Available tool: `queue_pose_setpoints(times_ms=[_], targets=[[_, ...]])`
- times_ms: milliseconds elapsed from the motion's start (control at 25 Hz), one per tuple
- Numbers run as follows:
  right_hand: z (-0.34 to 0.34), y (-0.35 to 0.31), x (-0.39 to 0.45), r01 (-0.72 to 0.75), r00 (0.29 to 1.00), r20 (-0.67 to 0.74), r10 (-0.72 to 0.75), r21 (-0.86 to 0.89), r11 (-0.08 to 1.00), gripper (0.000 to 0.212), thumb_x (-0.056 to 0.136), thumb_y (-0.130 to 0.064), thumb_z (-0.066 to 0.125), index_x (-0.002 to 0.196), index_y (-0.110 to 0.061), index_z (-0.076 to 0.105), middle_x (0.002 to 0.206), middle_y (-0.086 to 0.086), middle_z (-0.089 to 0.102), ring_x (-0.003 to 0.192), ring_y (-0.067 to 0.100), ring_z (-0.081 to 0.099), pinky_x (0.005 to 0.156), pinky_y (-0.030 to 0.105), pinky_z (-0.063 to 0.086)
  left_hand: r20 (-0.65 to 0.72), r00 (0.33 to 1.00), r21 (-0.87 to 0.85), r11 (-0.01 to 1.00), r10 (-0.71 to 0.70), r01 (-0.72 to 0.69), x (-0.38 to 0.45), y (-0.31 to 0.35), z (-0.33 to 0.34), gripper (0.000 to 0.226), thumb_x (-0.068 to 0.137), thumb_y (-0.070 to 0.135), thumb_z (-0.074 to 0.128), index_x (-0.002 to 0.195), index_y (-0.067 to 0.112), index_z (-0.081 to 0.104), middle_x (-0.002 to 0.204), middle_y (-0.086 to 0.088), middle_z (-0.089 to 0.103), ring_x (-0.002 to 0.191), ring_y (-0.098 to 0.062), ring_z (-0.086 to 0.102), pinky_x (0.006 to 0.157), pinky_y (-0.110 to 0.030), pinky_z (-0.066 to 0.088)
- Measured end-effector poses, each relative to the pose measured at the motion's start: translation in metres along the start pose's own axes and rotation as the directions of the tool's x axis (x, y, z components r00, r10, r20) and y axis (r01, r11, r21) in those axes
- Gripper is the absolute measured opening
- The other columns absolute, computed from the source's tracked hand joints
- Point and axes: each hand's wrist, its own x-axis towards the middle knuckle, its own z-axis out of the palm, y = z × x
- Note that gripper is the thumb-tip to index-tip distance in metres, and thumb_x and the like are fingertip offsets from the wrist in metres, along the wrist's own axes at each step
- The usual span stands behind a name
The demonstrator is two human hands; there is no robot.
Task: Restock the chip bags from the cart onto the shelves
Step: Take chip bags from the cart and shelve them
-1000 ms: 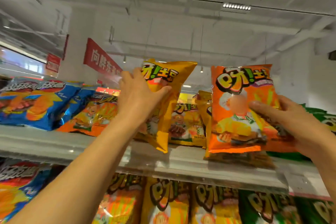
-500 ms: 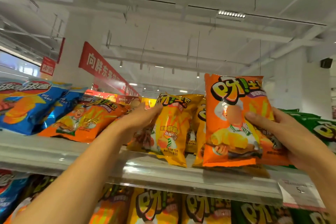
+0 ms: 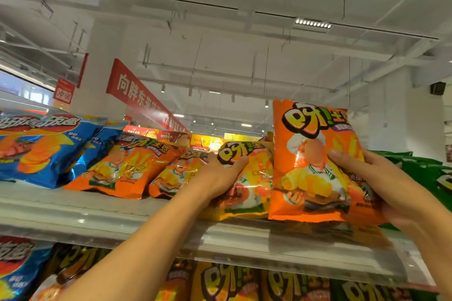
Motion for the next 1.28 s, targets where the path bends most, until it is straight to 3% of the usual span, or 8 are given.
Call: queue_pose_setpoints(times_ms=[400, 480, 640, 760, 920, 1000, 1120, 1280], targets=[[0.142, -0.019, 0.031, 0.014, 1.0, 0.017, -0.014, -0.004, 1.0, 0.076, 0.067, -0.046, 0.082, 0.135, -0.022, 0.056, 0.116, 0.008, 0.075, 0.099, 0.032, 0.075, 0.081, 0.049, 0.061, -0.12, 0.967, 0.048, 0.974, 0.224, -0.22, -0.02, -0.058, -0.142, 0.046, 0.108, 0.04, 0.034, 0.146, 0.018, 0.045, 0.147, -0.011, 0.052, 0.135, -0.03, 0.049, 0.112, -0.041, 0.039], [0.186, -0.018, 0.044, -0.005, 1.0, -0.026, 0.004, -0.035, 0.999, 0.09, 0.063, -0.046, 0.084, 0.142, -0.023, 0.046, 0.121, 0.007, 0.072, 0.101, 0.031, 0.074, 0.091, 0.054, 0.057, -0.115, 0.978, -0.09, 0.979, 0.173, -0.183, -0.02, -0.075, -0.167, 0.054, 0.104, 0.055, 0.03, 0.142, 0.022, 0.048, 0.141, -0.01, 0.055, 0.13, -0.031, 0.052, 0.111, -0.049, 0.041], [0.261, 0.002, 0.054, -0.054, 0.996, -0.084, 0.037, -0.207, 0.977, 0.086, 0.082, -0.042, 0.077, 0.152, -0.023, 0.031, 0.133, 0.005, 0.062, 0.113, 0.025, 0.065, 0.099, 0.043, 0.052, 0.103, 0.987, -0.146, 0.983, 0.125, -0.109, -0.017, -0.101, -0.186, 0.104, 0.074, 0.09, 0.047, 0.158, 0.041, 0.012, 0.161, -0.003, 0.036, 0.14, -0.031, 0.045, 0.114, -0.05, 0.037], [0.278, 0.02, 0.045, 0.025, 0.984, -0.109, -0.144, -0.707, 0.707, 0.072, 0.089, -0.047, 0.068, 0.148, -0.02, 0.038, 0.145, 0.006, 0.049, 0.129, 0.025, 0.052, 0.103, 0.037, 0.045, 0.242, 0.956, 0.028, 0.984, 0.166, -0.178, -0.013, -0.114, -0.176, 0.108, 0.08, 0.063, 0.071, 0.16, 0.033, 0.004, 0.161, 0.0, 0.037, 0.139, -0.025, 0.044, 0.108, -0.033, 0.038], [0.238, 0.013, 0.008, 0.038, 0.839, -0.112, -0.532, -0.964, 0.263, 0.052, 0.09, -0.055, 0.055, 0.135, -0.029, 0.056, 0.138, -0.001, 0.052, 0.13, 0.024, 0.045, 0.101, 0.041, 0.041, 0.256, 0.936, 0.061, 0.962, 0.242, -0.265, -0.006, -0.112, -0.168, 0.107, 0.085, 0.05, 0.074, 0.161, 0.035, -0.001, 0.164, -0.003, 0.03, 0.143, -0.027, 0.041, 0.104, -0.03, 0.036], [0.213, 0.014, -0.007, -0.133, 0.914, -0.181, -0.363, -0.979, 0.154, 0.06, 0.091, -0.062, 0.049, 0.145, -0.036, 0.046, 0.154, 0.002, 0.039, 0.143, 0.028, 0.03, 0.113, 0.049, 0.032, 0.263, 0.926, 0.078, 0.951, 0.271, -0.3, -0.006, -0.108, -0.162, 0.106, 0.086, 0.049, 0.073, 0.161, 0.033, 0.0, 0.164, -0.004, 0.031, 0.143, -0.028, 0.04, 0.104, -0.029, 0.036], [0.201, 0.03, -0.014, -0.216, 0.971, -0.233, -0.057, -0.952, 0.217, 0.072, 0.091, -0.069, 0.043, 0.155, -0.041, 0.025, 0.167, 0.004, 0.012, 0.154, 0.03, 0.009, 0.123, 0.05, 0.016, 0.283, 0.914, 0.118, 0.935, 0.291, -0.334, -0.008, -0.103, -0.153, 0.1, 0.089, 0.049, 0.069, 0.162, 0.027, 0.005, 0.165, -0.006, 0.029, 0.146, -0.028, 0.036, 0.113, -0.034, 0.034], [0.202, 0.035, -0.008, -0.215, 0.97, -0.236, -0.055, -0.944, 0.25, 0.074, 0.093, -0.066, 0.044, 0.157, -0.039, 0.019, 0.168, 0.006, 0.003, 0.155, 0.031, 0.002, 0.124, 0.053, 0.014, 0.314, 0.913, 0.178, 0.928, 0.261, -0.326, -0.007, -0.098, -0.15, 0.094, 0.094, 0.047, 0.064, 0.162, 0.024, 0.004, 0.165, -0.01, 0.028, 0.146, -0.03, 0.036, 0.116, -0.037, 0.035]])
